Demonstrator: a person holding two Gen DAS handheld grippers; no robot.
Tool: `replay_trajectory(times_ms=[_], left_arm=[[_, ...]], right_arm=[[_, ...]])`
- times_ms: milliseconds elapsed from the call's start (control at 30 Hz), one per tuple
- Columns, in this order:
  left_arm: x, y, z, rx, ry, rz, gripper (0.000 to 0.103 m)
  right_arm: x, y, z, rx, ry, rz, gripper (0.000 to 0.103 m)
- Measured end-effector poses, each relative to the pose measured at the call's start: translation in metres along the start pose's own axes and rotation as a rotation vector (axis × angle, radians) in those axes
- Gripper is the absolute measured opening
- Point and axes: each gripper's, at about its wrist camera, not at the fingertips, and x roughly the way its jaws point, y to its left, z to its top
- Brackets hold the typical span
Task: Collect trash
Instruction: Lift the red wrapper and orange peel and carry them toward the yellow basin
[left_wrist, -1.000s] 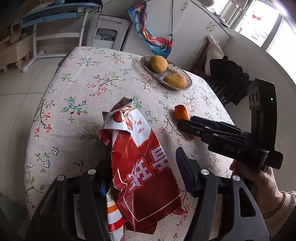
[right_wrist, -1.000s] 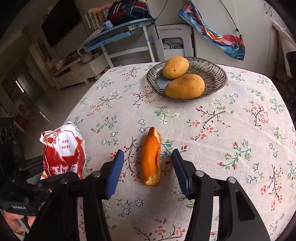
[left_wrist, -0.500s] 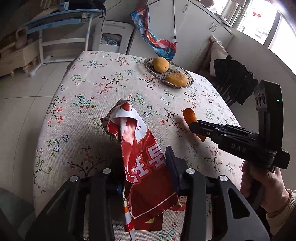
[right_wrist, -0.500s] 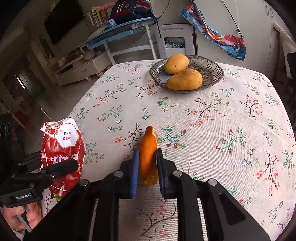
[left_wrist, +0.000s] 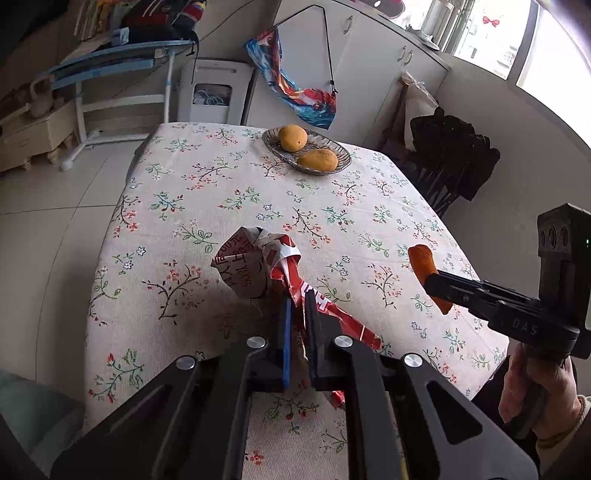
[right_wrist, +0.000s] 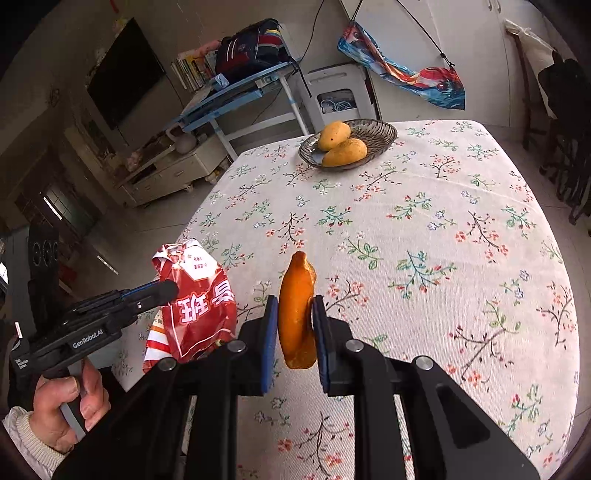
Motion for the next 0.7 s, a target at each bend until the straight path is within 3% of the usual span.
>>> replay_trajectory(times_ms=[233, 300, 333, 367, 433, 533, 700], left_arm=[[0.0, 0.006, -0.009, -0.054, 0.029, -0.004, 0.007], [0.006, 0.009, -0.009, -0.08, 0.04, 0.024, 0.026], [0.007, 0.012, -0.01, -0.099, 0.041, 0.052, 0.051], [0.006, 0.014, -0.011, -0.12, 0.031, 0.08, 0.067], [0.003, 0.017, -0.014, -0.16, 0.006, 0.131, 0.077], [0.011, 0.021, -0.013, -0.19, 0.018, 0.171, 0.082], [0.034, 0.023, -0.01, -0.212, 0.045, 0.167, 0.082]], right_arm=[[-0.022, -0.004, -0.022, 0.034, -0.022, 0.006, 0.019], [-0.023, -0.007, -0.024, 0.035, -0.024, -0.002, 0.019], [-0.022, -0.007, -0.024, 0.027, -0.024, -0.013, 0.019], [-0.021, -0.008, -0.024, 0.016, -0.023, -0.028, 0.019], [-0.018, -0.01, -0.025, 0.009, -0.017, -0.045, 0.019], [-0.013, -0.013, -0.028, 0.007, -0.009, -0.068, 0.019], [-0.001, -0.012, -0.034, -0.002, 0.025, -0.086, 0.021]])
